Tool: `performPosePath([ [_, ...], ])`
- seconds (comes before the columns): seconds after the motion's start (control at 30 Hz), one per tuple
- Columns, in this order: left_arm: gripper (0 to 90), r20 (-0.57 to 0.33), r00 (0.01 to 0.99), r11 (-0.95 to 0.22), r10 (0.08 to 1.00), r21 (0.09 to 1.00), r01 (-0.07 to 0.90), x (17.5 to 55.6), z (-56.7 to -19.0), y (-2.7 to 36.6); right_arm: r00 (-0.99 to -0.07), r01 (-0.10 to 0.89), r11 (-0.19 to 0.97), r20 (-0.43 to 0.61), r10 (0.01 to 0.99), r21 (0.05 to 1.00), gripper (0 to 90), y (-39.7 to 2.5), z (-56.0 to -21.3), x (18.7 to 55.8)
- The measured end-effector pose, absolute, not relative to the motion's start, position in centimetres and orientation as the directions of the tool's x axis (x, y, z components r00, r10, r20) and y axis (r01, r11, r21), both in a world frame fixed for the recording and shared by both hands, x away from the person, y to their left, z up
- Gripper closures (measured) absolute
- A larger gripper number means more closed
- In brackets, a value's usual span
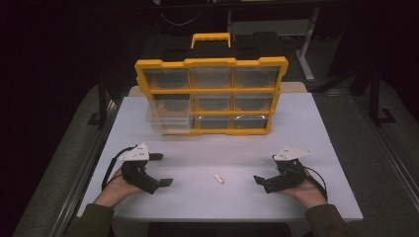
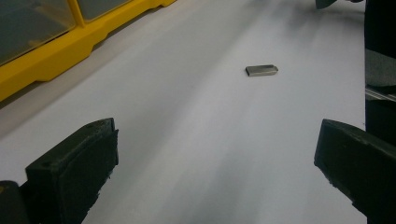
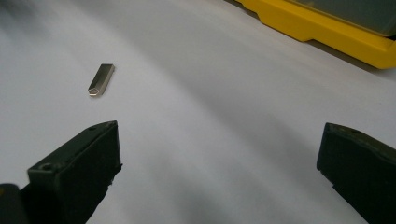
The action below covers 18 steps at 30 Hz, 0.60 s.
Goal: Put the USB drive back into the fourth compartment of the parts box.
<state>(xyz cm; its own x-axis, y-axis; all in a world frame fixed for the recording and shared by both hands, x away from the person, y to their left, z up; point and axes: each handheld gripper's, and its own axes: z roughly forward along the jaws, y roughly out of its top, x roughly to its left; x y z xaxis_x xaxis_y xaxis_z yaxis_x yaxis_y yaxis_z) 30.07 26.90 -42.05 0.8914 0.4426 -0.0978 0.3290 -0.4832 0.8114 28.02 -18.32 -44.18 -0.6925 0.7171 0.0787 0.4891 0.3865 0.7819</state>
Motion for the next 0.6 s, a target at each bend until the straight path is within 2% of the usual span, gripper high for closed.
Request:
performPosePath([
  [0.6, 0.0, -0.110, 0.892, -0.478, 0.438, 0.812, 0.335, 29.89, -42.34, 27.20, -0.710, 0.496, 0.381, 0.111, 0.696, 0.780, 0.0, -17.88, -43.77, 28.28],
])
